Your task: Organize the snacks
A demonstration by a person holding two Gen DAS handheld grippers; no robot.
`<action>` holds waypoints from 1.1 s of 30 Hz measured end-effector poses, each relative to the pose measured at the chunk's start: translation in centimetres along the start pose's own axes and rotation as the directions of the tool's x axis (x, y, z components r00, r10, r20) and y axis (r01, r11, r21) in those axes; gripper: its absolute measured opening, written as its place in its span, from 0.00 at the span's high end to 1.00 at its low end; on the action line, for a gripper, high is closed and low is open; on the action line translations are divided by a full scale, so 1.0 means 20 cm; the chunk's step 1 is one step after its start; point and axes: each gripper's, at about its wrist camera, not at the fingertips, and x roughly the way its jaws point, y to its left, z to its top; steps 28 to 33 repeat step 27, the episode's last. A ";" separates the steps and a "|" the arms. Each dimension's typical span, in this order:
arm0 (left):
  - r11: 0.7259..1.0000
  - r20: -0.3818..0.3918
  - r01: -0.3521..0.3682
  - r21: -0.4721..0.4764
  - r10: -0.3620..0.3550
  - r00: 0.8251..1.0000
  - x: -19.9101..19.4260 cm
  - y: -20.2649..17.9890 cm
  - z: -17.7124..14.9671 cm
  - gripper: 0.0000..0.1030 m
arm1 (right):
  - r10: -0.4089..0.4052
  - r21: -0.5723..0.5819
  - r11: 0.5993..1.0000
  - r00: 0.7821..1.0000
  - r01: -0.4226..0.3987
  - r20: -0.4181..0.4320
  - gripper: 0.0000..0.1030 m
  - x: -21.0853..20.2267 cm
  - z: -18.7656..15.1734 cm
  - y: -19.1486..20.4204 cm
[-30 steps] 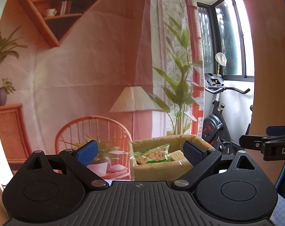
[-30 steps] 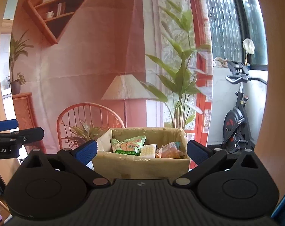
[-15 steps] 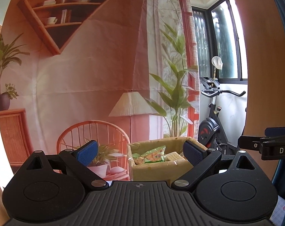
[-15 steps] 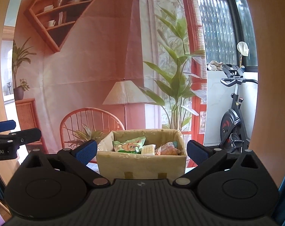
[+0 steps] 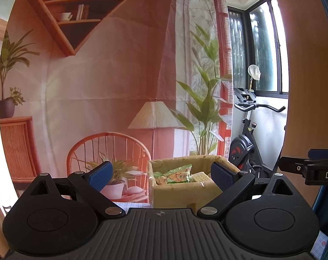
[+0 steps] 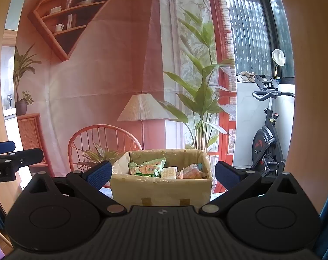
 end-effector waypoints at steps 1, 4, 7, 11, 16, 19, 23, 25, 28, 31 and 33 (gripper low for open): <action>1.000 -0.002 -0.002 -0.002 0.002 1.000 -0.01 0.00 0.00 0.05 | 0.000 0.000 1.000 1.000 0.000 0.000 0.00 0.00 0.00 0.00; 1.000 -0.006 -0.006 0.000 0.006 1.000 -0.01 -0.01 0.00 0.05 | -0.001 -0.003 1.000 1.000 0.001 -0.001 0.00 0.00 0.00 0.00; 1.000 -0.004 -0.004 0.001 0.004 1.000 -0.02 -0.01 0.01 0.05 | -0.002 -0.008 1.000 1.000 0.002 -0.001 0.00 -0.01 0.00 0.00; 1.000 0.001 0.004 -0.007 -0.004 1.000 -0.03 -0.01 0.02 0.05 | 0.000 -0.009 1.000 1.000 0.000 0.004 0.00 -0.02 0.00 0.00; 1.000 0.006 -0.001 -0.003 0.001 1.000 -0.04 -0.01 0.02 0.05 | 0.005 -0.006 1.000 1.000 -0.005 0.004 0.00 -0.02 0.00 0.00; 1.000 0.006 -0.003 -0.003 0.003 1.000 -0.04 -0.01 0.02 0.05 | 0.002 -0.007 1.000 1.000 -0.002 0.002 0.00 -0.02 0.00 0.00; 1.000 0.005 -0.005 -0.004 0.005 1.000 -0.04 0.00 0.02 0.05 | 0.002 -0.008 1.000 1.000 -0.002 0.001 0.00 -0.02 0.00 0.00; 1.000 0.002 -0.006 -0.008 0.006 1.000 -0.03 0.00 0.02 0.05 | 0.002 -0.009 1.000 1.000 -0.002 0.002 0.00 -0.02 0.00 0.00; 1.000 0.001 -0.008 -0.010 0.008 1.000 -0.03 0.01 0.02 0.05 | 0.003 -0.009 1.000 1.000 -0.003 0.002 0.00 -0.02 0.00 0.00; 1.000 0.001 -0.008 -0.010 0.008 1.000 -0.03 0.01 0.02 0.05 | 0.003 -0.009 1.000 1.000 -0.003 0.002 0.00 -0.02 0.00 0.00; 1.000 0.001 -0.008 -0.010 0.008 1.000 -0.03 0.01 0.02 0.05 | 0.003 -0.009 1.000 1.000 -0.003 0.002 0.00 -0.02 0.00 0.00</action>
